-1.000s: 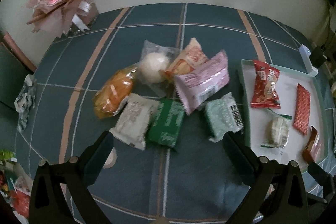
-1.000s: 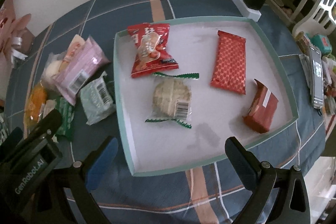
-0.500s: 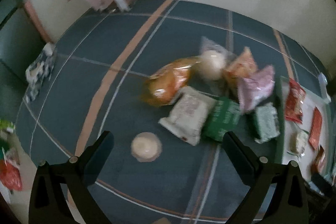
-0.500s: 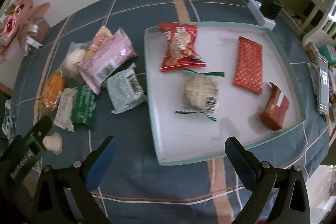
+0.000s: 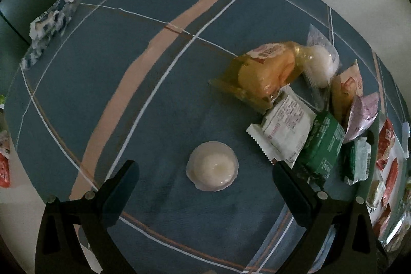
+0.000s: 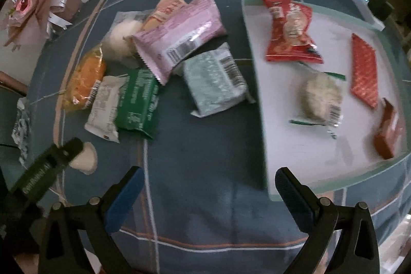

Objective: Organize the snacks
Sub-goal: 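Grasp the round white cake with the left gripper while the right grasps the green packet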

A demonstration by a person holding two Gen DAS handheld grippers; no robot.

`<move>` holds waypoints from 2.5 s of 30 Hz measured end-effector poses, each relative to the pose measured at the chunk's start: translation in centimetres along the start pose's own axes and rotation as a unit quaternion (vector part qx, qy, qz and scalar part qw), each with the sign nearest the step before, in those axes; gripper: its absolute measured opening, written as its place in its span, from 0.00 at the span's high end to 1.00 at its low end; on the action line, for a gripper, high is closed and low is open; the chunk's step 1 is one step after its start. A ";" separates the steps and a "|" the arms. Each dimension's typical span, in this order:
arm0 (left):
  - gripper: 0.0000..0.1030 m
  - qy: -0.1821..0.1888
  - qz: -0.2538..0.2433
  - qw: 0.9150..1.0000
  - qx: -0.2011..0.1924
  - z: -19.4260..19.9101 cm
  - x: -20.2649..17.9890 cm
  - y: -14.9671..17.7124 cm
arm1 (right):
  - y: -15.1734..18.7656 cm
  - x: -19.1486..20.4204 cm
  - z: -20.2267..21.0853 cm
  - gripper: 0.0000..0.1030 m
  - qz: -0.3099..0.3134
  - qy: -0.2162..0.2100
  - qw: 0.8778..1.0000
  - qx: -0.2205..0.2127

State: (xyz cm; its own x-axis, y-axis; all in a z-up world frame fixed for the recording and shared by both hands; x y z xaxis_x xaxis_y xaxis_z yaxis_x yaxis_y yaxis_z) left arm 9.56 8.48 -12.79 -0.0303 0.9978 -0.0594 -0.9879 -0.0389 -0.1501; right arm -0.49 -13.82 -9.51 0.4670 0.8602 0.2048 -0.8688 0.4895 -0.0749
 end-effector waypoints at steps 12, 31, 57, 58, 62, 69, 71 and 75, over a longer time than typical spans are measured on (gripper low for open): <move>0.00 -0.007 0.035 0.999 0.003 -0.9 0.7 -0.9 | -2.6 2.6 -1.1 0.08 -0.009 -0.047 0.998 -0.033; 0.00 0.006 0.077 0.997 -0.004 -1.7 3.4 -3.0 | -7.7 9.3 -3.8 0.40 0.052 -0.025 0.996 -0.068; 0.10 0.012 0.037 0.999 0.039 -3.6 2.2 -0.4 | -4.5 9.7 -6.6 0.59 0.084 0.019 0.996 -0.007; 0.10 0.008 0.033 0.999 0.038 -3.6 2.2 -0.3 | -4.3 9.6 -6.6 0.59 0.083 0.019 0.996 -0.005; 0.19 -0.017 0.015 0.999 0.033 -3.7 1.6 0.0 | -3.9 9.1 -6.9 0.59 0.081 0.020 0.997 0.000; 0.36 -0.027 -0.017 0.999 0.017 -3.3 0.3 0.6 | -3.8 8.6 -7.6 0.59 0.075 0.021 0.997 0.006; 0.43 -0.025 -0.026 0.999 0.013 -3.0 -0.4 0.8 | -3.8 8.2 -8.0 0.59 0.074 0.021 0.997 0.007; 0.51 -0.026 -0.031 0.999 0.007 -2.6 -0.9 1.1 | -2.5 7.7 -8.1 0.59 0.069 0.020 0.997 0.009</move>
State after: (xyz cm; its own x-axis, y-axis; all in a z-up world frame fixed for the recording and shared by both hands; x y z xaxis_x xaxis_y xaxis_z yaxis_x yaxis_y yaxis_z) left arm 8.93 7.39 -15.47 0.0238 0.9997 0.0013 -0.9902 0.0237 -0.1375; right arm 6.59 -7.28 -15.71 0.3478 0.9247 0.1549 -0.9282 0.3629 -0.0818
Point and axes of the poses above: each gripper's, at about its wrist camera, not at the fingertips, and z roughly against the way its jaws point, x to its left, y to its underside, the point moved 6 cm from there along -z, roughly the way its jaws point, and after that the axes turned 5 degrees about x, right-handed, at the moved point
